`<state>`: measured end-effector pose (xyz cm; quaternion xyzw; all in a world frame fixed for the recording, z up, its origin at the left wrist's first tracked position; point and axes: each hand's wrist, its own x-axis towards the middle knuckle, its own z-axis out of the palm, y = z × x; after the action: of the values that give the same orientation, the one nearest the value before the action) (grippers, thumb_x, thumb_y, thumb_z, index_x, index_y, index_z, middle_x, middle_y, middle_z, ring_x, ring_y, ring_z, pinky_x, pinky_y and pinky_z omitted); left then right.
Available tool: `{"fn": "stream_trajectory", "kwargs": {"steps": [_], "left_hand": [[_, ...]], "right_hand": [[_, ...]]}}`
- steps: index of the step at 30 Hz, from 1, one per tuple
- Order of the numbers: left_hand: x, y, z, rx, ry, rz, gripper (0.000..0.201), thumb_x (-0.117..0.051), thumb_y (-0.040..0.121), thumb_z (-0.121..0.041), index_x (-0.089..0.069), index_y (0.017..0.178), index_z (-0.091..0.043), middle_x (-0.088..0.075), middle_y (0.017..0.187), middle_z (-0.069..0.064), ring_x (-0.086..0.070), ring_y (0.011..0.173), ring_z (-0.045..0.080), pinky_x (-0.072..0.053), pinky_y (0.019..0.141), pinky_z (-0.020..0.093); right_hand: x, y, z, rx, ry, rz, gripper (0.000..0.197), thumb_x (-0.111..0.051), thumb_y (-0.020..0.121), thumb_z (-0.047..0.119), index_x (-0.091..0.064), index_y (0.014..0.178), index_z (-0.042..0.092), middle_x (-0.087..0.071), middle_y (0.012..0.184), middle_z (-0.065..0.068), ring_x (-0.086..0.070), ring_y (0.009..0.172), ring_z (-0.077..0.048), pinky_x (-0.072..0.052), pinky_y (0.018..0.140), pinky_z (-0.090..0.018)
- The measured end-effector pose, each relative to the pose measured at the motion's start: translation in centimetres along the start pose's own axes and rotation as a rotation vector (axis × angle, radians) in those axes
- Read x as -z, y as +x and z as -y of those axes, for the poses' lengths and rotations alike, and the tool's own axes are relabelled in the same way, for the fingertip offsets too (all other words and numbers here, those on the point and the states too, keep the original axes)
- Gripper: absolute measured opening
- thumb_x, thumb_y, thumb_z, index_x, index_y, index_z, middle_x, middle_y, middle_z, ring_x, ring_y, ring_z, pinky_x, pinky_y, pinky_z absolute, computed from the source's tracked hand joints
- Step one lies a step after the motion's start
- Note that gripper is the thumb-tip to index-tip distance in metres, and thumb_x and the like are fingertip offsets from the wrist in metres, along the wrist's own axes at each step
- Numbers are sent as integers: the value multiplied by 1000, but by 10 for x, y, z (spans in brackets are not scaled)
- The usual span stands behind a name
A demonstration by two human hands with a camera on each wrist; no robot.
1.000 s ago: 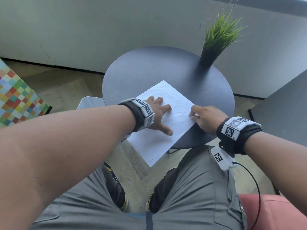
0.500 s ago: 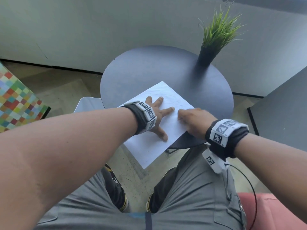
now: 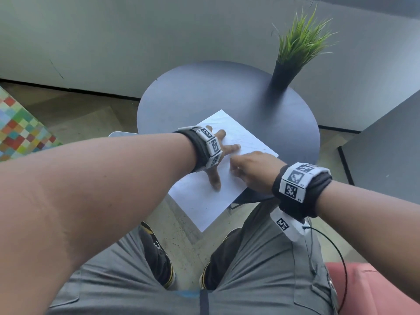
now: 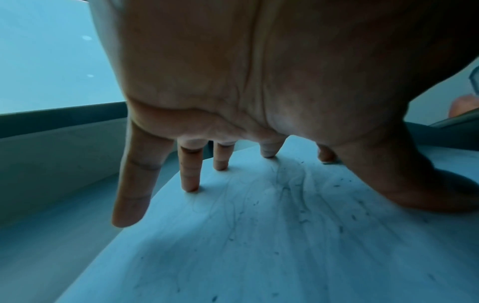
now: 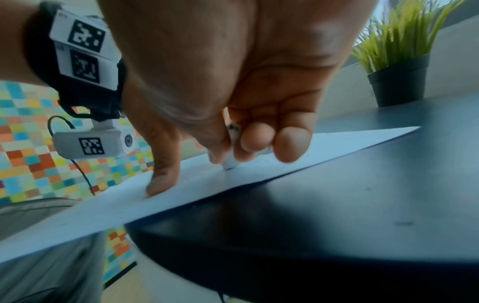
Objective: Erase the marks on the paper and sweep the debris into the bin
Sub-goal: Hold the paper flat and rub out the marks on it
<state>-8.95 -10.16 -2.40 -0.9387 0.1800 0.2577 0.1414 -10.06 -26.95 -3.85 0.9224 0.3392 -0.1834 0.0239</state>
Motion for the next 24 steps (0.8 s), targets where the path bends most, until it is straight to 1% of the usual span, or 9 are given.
{"fn": "stream_trajectory", "kwargs": {"steps": [2, 5, 7, 10, 12, 15, 19, 21, 24], "left_hand": [[-1, 2, 2, 2, 12, 9, 139, -61, 33, -94, 15, 143, -56, -1, 158, 6, -19, 136, 42, -34, 100, 66], [-5, 6, 5, 12, -14, 34, 146, -53, 23, -99, 25, 138, -57, 19, 160, 0, -9, 142, 43, -28, 103, 69], [-7, 7, 7, 9, -28, 48, 147, -52, 20, -99, 27, 137, -57, 25, 159, -1, -8, 143, 44, -27, 104, 70], [-7, 8, 6, -4, -20, 35, 144, -57, 30, -97, 25, 140, -55, 27, 159, 1, -7, 144, 45, -23, 105, 68], [-8, 9, 6, -9, -23, 31, 143, -59, 33, -95, 26, 140, -55, 28, 158, 1, -7, 144, 46, -23, 105, 68], [-9, 10, 6, -7, -32, 35, 143, -60, 33, -95, 28, 138, -56, 30, 157, 1, -5, 144, 47, -22, 103, 70], [-8, 8, 8, -19, -30, 24, 144, -57, 27, -97, 25, 138, -57, 28, 158, 1, -7, 144, 47, -23, 103, 70], [-8, 8, 7, -21, -43, 21, 144, -60, 29, -95, 25, 138, -57, 27, 159, 2, -9, 143, 47, -24, 103, 70], [-8, 9, 7, -16, -31, 25, 144, -59, 29, -96, 27, 137, -57, 27, 158, 4, -11, 142, 48, -25, 102, 70]], "right_hand": [[5, 6, -11, -20, -28, -15, 16, -41, 97, 29, -51, 108, 23, -62, 103, -7, -57, 95, -32, -45, 74, -36], [14, 15, -38, -194, -62, -90, 17, -38, 96, 33, -48, 104, 22, -60, 101, -13, -57, 84, -35, -52, 76, -40], [8, 17, -25, -132, -62, -84, 18, -38, 96, 32, -47, 108, 22, -60, 103, -12, -56, 86, -35, -49, 74, -38], [-2, 11, -4, 43, -7, -11, 10, -45, 94, 27, -49, 103, 29, -62, 104, -2, -58, 95, -29, -48, 75, -38], [8, 14, -21, -41, -10, -33, 16, -47, 93, 26, -50, 106, 34, -63, 107, -1, -58, 96, -29, -51, 80, -40], [12, 19, -31, -126, 23, -97, 15, -45, 92, 23, -51, 104, 29, -63, 105, -6, -56, 88, -29, -51, 78, -39], [1, 11, 2, 83, 70, -13, 18, -47, 94, 25, -55, 108, 32, -61, 110, 1, -58, 101, -27, -49, 81, -38], [11, 16, -19, -41, 40, -36, 27, -46, 93, 25, -51, 117, 36, -60, 109, 1, -58, 100, -27, -50, 81, -38], [13, 22, -28, -127, -4, -89, 21, -43, 93, 22, -51, 112, 26, -60, 105, -6, -58, 98, -33, -51, 81, -40]]}}
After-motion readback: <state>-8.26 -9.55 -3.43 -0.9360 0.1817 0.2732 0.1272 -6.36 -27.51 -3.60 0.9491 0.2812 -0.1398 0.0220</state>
